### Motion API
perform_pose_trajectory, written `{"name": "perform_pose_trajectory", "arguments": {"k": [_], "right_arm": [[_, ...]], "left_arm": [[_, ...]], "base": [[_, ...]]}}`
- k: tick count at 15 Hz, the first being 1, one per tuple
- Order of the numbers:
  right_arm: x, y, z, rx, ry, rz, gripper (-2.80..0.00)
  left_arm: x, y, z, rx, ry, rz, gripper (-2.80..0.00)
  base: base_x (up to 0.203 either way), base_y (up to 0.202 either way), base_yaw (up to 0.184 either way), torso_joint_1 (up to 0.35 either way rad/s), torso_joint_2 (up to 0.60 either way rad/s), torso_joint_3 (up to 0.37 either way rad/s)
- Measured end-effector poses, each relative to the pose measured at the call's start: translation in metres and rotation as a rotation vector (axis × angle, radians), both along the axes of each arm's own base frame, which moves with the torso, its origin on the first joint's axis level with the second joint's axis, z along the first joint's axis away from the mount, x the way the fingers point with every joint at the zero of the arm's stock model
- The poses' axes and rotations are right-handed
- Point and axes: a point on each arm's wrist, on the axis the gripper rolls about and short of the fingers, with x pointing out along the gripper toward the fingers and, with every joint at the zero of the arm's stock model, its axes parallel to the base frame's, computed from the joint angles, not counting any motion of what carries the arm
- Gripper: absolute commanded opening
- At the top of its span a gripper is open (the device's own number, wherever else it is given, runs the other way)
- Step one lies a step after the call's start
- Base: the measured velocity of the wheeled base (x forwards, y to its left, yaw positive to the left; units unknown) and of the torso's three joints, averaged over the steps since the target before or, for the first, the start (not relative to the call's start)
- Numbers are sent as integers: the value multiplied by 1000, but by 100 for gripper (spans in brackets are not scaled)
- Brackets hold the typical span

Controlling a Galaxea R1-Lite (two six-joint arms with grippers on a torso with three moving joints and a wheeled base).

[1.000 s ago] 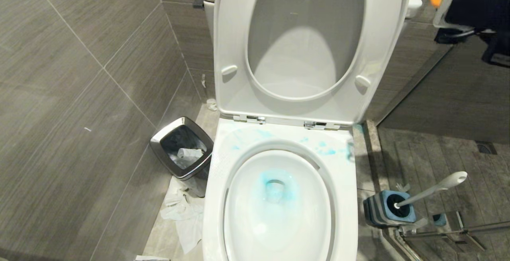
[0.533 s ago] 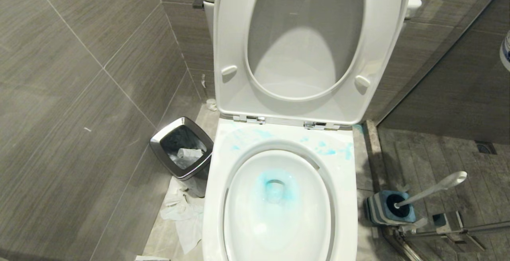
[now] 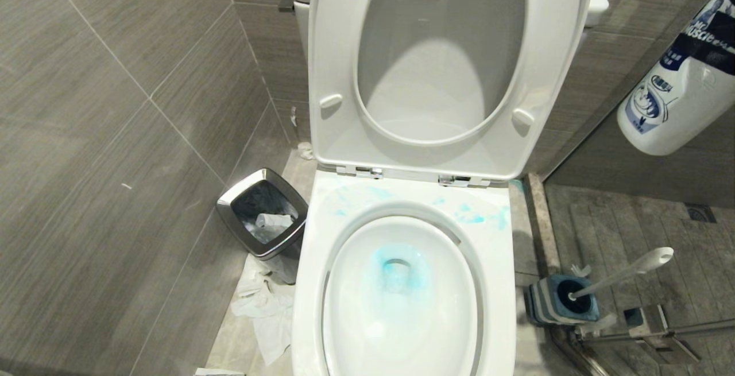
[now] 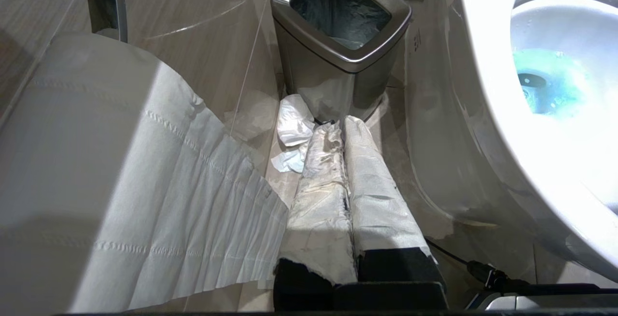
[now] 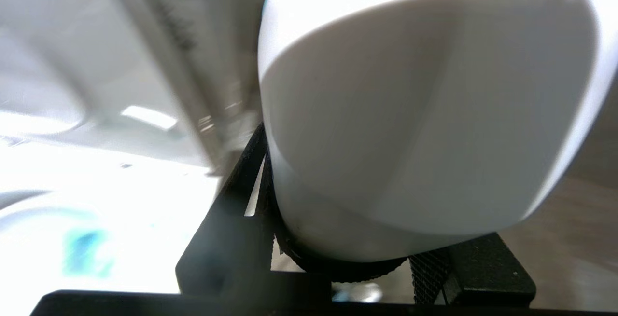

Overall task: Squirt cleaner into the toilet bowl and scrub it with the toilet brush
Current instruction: Place the cleaning agent on the floor

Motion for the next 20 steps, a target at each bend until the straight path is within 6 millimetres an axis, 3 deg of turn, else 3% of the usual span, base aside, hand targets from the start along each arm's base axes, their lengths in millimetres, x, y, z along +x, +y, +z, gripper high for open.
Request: {"name": "perform_pose_trajectory", "arguments": {"k": [4, 10, 15, 20], "right_arm": [[14, -19, -8, 33, 46, 69, -280], [25, -23, -22, 20, 104, 61, -280], [34, -23, -48, 9, 175, 63, -280], [62, -26, -87, 40, 104, 61, -280]], "left_arm": [[0, 0, 0, 0, 0, 0, -280], [0, 0, 0, 0, 0, -1, -280], [0, 0, 0, 0, 0, 0, -280], [0, 0, 0, 0, 0, -1, -280]], "base": [[0, 0, 0, 0, 0, 0], [0, 0, 0, 0, 0, 0], [0, 0, 0, 0, 0, 0], [0, 0, 0, 0, 0, 0]]}}
